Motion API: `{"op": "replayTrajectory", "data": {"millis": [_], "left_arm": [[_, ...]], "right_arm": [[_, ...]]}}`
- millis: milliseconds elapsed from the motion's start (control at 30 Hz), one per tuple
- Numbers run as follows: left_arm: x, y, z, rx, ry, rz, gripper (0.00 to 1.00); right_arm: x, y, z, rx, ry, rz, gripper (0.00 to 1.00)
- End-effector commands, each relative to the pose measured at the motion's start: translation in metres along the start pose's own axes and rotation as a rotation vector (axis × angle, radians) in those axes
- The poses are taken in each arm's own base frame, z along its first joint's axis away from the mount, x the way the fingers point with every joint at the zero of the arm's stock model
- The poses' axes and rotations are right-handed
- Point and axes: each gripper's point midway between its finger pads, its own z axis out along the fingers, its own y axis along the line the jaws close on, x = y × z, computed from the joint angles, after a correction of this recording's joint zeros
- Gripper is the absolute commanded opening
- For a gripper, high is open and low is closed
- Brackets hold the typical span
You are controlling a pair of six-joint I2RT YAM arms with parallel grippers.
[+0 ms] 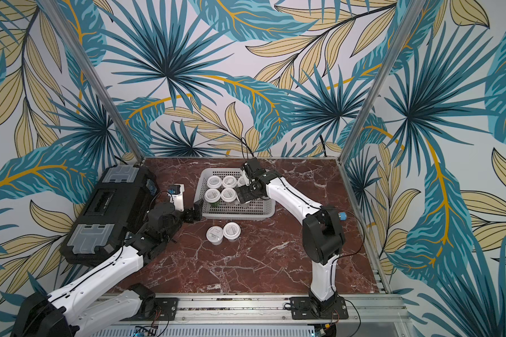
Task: Put the yogurt in the basket
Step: Place the yogurt in the basket.
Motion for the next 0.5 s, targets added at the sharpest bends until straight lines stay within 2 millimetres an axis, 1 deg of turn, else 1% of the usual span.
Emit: {"op": "replayTrajectory", "data": {"millis": [0, 133, 300, 400, 467], "left_arm": [[-0.024, -0.002, -0.003, 0.003, -0.050, -0.016, 0.93], [-0.024, -0.002, -0.003, 0.002, -0.051, -0.017, 0.93], [-0.023, -0.002, -0.004, 0.002, -0.051, -0.017, 0.93], [-0.023, -0.001, -0.004, 0.000, -0.053, -0.018, 0.93], [-0.023, -0.001, -0.004, 0.000, -0.053, -0.018, 0.93]], "right_arm": [[0.008, -0.001, -0.011, -0.019, -0.010, 0.031, 0.90], [0.019, 0.007, -0.008, -0.072, -0.004, 0.055, 0.83], [0.019, 0.025, -0.002, -0.178, -0.015, 0.083, 0.76], [0.019, 0.027, 0.006, -0.185, -0.006, 0.085, 0.73], [0.019, 0.024, 0.010, -0.169, -0.003, 0.078, 0.71]]}}
